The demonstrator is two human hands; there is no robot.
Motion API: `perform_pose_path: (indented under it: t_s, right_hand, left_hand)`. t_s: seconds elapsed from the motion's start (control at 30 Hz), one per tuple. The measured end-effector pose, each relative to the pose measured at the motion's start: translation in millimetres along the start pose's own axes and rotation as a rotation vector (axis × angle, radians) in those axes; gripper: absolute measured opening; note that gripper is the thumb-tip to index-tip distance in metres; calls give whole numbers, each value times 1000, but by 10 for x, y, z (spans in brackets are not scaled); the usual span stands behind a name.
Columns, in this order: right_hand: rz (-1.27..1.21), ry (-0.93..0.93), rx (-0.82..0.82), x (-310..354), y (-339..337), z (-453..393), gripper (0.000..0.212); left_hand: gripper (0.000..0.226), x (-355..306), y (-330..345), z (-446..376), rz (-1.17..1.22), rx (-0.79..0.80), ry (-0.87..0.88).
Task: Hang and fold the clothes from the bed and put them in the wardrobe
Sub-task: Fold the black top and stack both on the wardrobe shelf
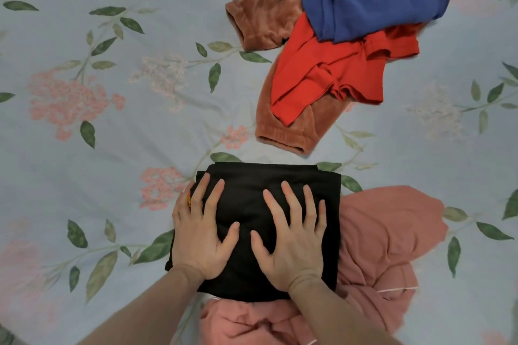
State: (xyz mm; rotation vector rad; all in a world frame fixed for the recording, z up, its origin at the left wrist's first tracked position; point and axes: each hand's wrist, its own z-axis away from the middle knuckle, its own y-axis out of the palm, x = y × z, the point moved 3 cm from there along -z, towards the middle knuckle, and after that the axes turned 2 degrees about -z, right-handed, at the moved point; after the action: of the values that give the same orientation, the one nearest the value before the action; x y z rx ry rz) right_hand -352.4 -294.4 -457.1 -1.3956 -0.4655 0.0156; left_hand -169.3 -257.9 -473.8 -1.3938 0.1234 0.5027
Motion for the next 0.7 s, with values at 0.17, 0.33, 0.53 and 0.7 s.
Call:
perform_pose_path:
  t_s: [0.17, 0.33, 0.53, 0.7]
  right_hand:
    - [-43, -1, -36, 6, -26, 59, 73]
    - [-243, -2, -131, 19, -216, 69, 64]
    - [-705, 483, -152, -528, -568, 379, 89]
    - [-925, 620, 168, -634, -788, 530, 78]
  left_hand:
    - [80, -6, -15, 25, 23, -12, -3]
    - [86, -109, -208, 81, 161, -68, -50]
    - [112, -76, -599, 274, 696, 101, -393]
    - [111, -314, -824, 532, 803, 231, -445]
